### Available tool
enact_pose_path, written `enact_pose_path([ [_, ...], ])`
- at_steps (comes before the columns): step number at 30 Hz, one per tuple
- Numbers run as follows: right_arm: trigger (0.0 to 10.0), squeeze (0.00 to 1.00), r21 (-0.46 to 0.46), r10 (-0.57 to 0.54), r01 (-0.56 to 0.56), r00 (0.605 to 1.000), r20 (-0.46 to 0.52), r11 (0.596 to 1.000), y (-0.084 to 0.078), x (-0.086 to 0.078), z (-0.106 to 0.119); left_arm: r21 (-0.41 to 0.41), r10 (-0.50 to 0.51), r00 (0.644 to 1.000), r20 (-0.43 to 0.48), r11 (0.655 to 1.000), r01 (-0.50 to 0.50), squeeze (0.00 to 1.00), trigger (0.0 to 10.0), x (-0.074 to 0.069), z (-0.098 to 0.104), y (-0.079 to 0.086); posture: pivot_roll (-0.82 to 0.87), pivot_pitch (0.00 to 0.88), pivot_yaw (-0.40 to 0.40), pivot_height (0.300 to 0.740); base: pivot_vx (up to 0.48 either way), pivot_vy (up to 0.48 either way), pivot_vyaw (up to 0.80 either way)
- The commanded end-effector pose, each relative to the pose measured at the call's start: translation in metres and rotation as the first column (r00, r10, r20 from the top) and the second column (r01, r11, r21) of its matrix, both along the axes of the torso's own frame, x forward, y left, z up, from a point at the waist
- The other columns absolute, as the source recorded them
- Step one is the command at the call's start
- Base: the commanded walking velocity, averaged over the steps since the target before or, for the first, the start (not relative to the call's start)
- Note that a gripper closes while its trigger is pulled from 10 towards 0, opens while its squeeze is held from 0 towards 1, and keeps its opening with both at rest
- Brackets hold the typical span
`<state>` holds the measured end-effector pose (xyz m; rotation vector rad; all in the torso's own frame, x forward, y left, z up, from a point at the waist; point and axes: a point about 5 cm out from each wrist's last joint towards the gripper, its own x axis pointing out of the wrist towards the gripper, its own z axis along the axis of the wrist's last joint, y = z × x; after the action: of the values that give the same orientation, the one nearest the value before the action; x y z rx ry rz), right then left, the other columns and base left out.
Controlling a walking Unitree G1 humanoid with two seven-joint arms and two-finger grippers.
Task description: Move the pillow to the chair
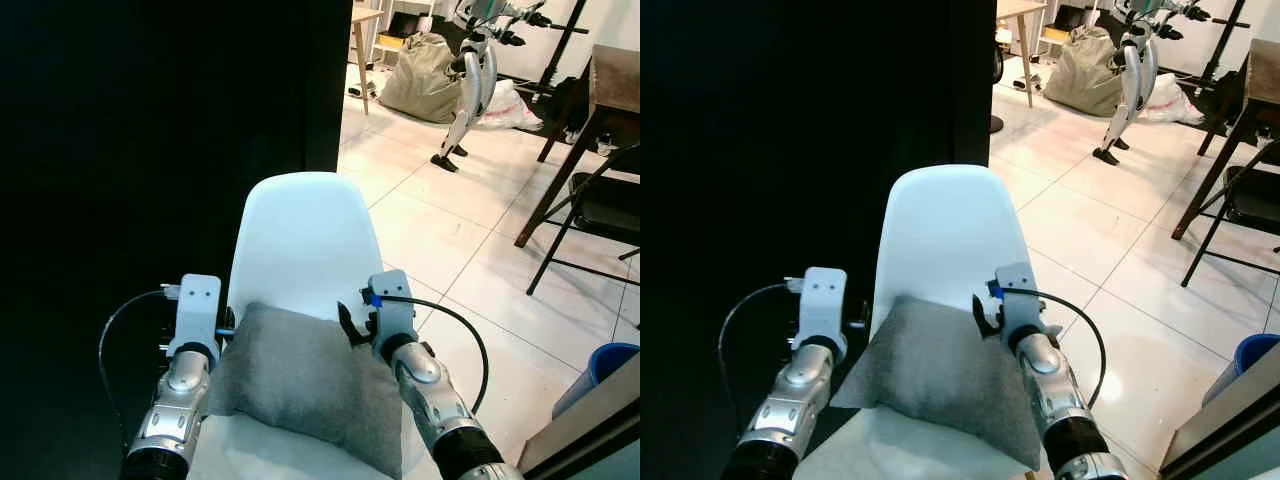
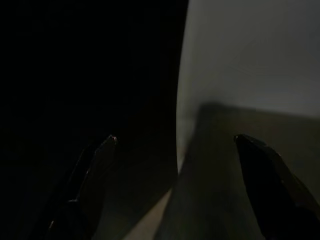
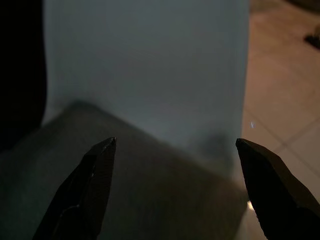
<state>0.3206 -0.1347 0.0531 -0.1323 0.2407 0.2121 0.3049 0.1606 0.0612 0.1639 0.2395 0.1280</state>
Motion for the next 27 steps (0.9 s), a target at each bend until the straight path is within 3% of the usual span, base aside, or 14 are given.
enact_pose_path([
  [1,10.0,0.0,0.001,-0.025,0.025,0.998,-0.054,1.0,-0.003,-0.007,-0.012,0.006,-0.026,0.998,-0.064,1.0,0.026,0.0,10.0,-0.007,-0.014,-0.002,0.01,0.061,-0.027,0.74,0.0,0.0,0.0],
  [6,10.0,0.0,0.06,-0.02,0.024,0.997,-0.069,0.998,-0.002,-0.009,-0.012,-0.024,-0.073,0.996,-0.054,0.997,0.071,0.0,10.0,-0.008,-0.011,-0.007,0.01,0.071,-0.039,0.74,0.0,0.0,0.0],
  [16,10.0,0.0,0.034,-0.009,0.012,0.998,-0.064,0.999,-0.001,-0.008,-0.011,-0.067,-0.058,0.994,-0.092,0.996,0.052,0.0,10.0,-0.016,-0.019,-0.01,0.01,0.105,-0.046,0.74,0.0,0.0,0.0],
  [20,10.0,0.0,0.005,-0.011,0.012,0.996,-0.085,1.0,-0.003,-0.015,-0.02,-0.014,-0.041,0.99,-0.134,0.999,0.04,0.0,10.0,-0.022,-0.032,-0.004,0.01,0.116,-0.073,0.74,0.0,0.0,0.0],
  [27,10.0,0.0,-0.003,0.039,-0.039,0.996,-0.075,0.999,-0.001,-0.021,-0.022,0.044,-0.039,0.998,-0.047,0.998,0.041,0.0,10.0,-0.029,-0.023,-0.008,0.04,0.178,-0.108,0.74,0.0,0.0,0.0],
])
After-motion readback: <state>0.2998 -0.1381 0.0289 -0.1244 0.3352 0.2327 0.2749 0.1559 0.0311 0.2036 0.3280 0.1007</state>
